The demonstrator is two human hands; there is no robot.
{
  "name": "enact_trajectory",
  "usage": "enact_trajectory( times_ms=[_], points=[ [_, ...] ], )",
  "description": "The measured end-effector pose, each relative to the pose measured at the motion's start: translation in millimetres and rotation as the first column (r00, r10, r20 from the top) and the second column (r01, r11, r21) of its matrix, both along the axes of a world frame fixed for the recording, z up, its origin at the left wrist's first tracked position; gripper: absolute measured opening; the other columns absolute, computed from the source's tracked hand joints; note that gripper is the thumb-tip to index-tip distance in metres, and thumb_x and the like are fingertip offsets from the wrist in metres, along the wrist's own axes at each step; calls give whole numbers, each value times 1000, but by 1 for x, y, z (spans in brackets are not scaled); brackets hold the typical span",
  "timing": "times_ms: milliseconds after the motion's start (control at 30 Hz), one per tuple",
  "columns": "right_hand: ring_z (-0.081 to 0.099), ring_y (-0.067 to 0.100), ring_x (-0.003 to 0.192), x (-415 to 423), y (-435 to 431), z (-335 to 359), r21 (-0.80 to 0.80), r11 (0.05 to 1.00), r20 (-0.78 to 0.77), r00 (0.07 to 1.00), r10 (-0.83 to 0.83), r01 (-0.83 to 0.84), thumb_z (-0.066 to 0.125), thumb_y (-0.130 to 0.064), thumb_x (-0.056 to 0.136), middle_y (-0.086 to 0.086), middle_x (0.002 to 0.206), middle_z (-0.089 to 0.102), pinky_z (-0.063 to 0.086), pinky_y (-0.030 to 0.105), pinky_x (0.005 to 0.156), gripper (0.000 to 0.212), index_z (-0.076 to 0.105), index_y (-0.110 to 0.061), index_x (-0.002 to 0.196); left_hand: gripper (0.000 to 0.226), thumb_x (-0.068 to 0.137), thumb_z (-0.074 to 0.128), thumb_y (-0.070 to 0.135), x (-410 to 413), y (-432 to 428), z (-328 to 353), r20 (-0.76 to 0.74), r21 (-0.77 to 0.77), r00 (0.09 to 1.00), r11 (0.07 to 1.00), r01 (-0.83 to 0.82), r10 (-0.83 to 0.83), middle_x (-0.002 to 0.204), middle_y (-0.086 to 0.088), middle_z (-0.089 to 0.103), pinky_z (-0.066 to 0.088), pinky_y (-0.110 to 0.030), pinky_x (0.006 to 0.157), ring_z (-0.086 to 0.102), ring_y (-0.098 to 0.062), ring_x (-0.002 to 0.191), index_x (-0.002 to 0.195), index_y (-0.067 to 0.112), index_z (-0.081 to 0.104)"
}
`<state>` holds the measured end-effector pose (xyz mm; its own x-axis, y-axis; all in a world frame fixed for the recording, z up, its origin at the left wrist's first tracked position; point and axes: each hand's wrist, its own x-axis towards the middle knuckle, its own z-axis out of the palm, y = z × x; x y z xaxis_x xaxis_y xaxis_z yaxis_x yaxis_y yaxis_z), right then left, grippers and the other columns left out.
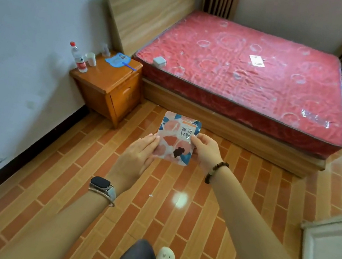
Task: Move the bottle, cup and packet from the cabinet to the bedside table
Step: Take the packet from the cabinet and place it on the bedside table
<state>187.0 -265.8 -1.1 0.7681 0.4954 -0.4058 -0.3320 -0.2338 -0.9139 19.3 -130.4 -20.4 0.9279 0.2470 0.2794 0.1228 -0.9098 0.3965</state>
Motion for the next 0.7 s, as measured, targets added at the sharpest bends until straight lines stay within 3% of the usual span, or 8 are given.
enact_trajectory(
  times_ms=[200, 367, 500, 600, 700],
  points=[
    [71, 25, 97, 41, 41, -6, -13, 998, -11, 998, 58, -58, 52, -25, 99, 9, 106, 72, 57, 47, 88, 14, 62, -16, 99, 48, 98, 46, 22, 31, 31, -4, 2, -35, 999, 998, -51, 51, 146, -11, 40, 29, -38, 114, 33, -19, 138, 143, 7, 34],
    [72, 19, 90, 79, 91, -9, -27, 995, 12, 996, 92, -92, 52, -25, 99, 8, 106, 72, 60, 40, 82, 20, 62, -11, 109, 53, 97, 32, 36, 66, 75, -13, 16, -57, 995, 994, -94, 95, 146, -10, 41, 32, -38, 112, 33, -18, 137, 143, 8, 35],
    [72, 19, 89, 114, 142, -4, -22, 994, 29, 994, 105, -104, 51, -23, 99, 8, 103, 72, 61, 36, 76, 22, 62, -8, 111, 49, 98, 47, 24, 102, 123, -17, 48, -84, 990, 988, -128, 132, 146, -8, 41, 32, -37, 112, 34, -17, 137, 143, 9, 35],
    [72, 15, 81, 141, 186, 0, -31, 992, 57, 991, 123, -122, 51, -24, 100, 5, 97, 72, 58, 28, 63, 19, 62, -10, 105, 49, 96, 50, 21, 129, 165, -15, 63, -80, 989, 988, -132, 137, 145, -7, 42, 32, -38, 112, 34, -16, 137, 142, 8, 37],
    [72, 19, 89, 167, 228, 1, -50, 991, 82, 989, 124, -120, 52, -26, 99, 8, 104, 72, 60, 39, 77, 22, 63, -9, 107, 49, 97, 48, 23, 152, 205, -10, 63, -68, 988, 988, -137, 141, 147, -5, 39, 30, -37, 114, 30, -13, 138, 143, 9, 35]
  ],
)
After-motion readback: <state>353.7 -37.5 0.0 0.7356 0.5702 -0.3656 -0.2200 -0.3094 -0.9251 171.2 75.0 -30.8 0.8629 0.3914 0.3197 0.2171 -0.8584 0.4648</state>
